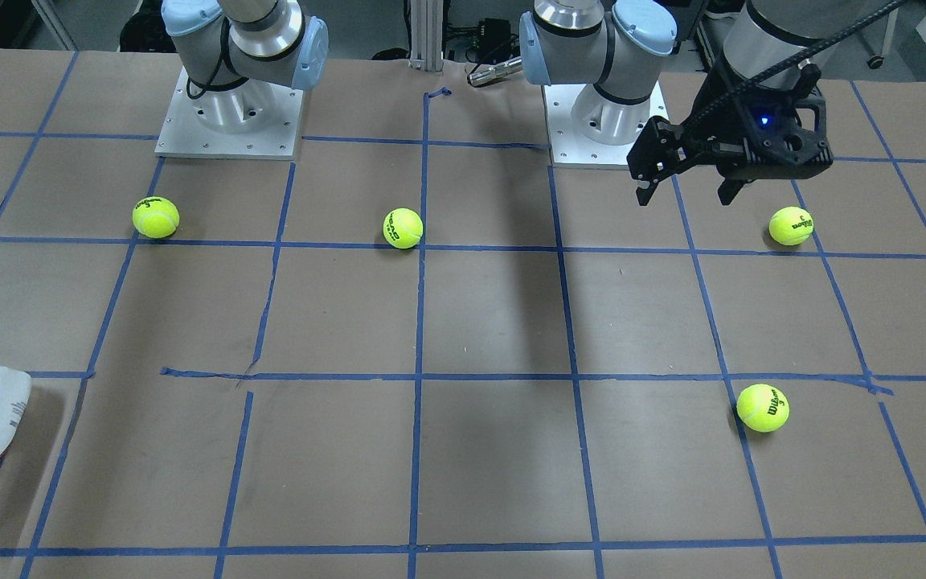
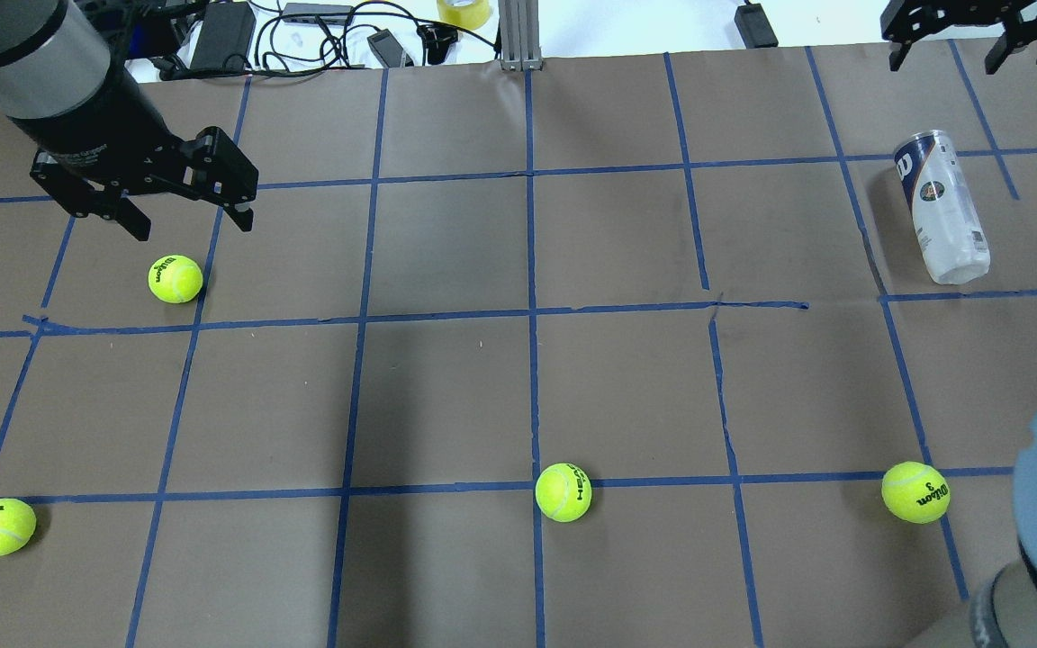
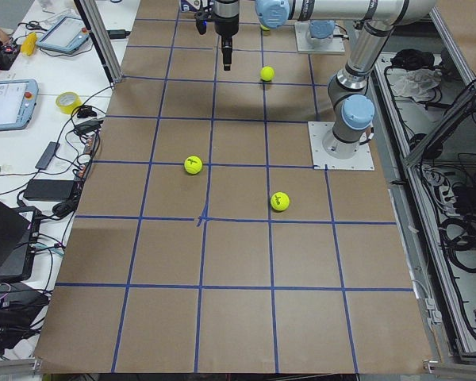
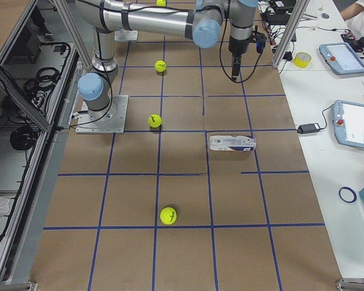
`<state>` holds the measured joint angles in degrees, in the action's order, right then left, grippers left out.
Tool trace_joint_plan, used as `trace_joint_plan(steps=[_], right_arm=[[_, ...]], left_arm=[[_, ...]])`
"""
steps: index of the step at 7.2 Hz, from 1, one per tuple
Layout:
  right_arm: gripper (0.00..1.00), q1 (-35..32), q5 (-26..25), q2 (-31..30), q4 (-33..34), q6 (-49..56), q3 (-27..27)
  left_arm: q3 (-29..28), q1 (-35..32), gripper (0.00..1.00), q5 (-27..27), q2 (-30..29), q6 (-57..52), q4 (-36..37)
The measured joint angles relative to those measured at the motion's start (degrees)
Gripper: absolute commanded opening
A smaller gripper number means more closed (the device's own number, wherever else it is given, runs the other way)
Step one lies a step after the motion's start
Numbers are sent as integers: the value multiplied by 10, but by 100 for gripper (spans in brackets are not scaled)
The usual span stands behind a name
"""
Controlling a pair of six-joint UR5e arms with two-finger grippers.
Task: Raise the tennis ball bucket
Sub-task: 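Move the right gripper toward the white Wilson tennis ball tube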
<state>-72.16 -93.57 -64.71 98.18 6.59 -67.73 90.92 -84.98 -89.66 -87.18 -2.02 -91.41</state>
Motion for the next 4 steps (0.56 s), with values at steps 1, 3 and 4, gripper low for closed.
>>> trace_joint_plan(steps=[1,3,4], right_arm=[[100,26,0,55,38,21,20],[100,51,-3,129,102,51,31],[100,62,-4,157,129,65,31]], left_arm=[[0,0,100,0,0,1,0],[0,0,100,1,-1,2,0],[0,0,100,2,-1,3,0]])
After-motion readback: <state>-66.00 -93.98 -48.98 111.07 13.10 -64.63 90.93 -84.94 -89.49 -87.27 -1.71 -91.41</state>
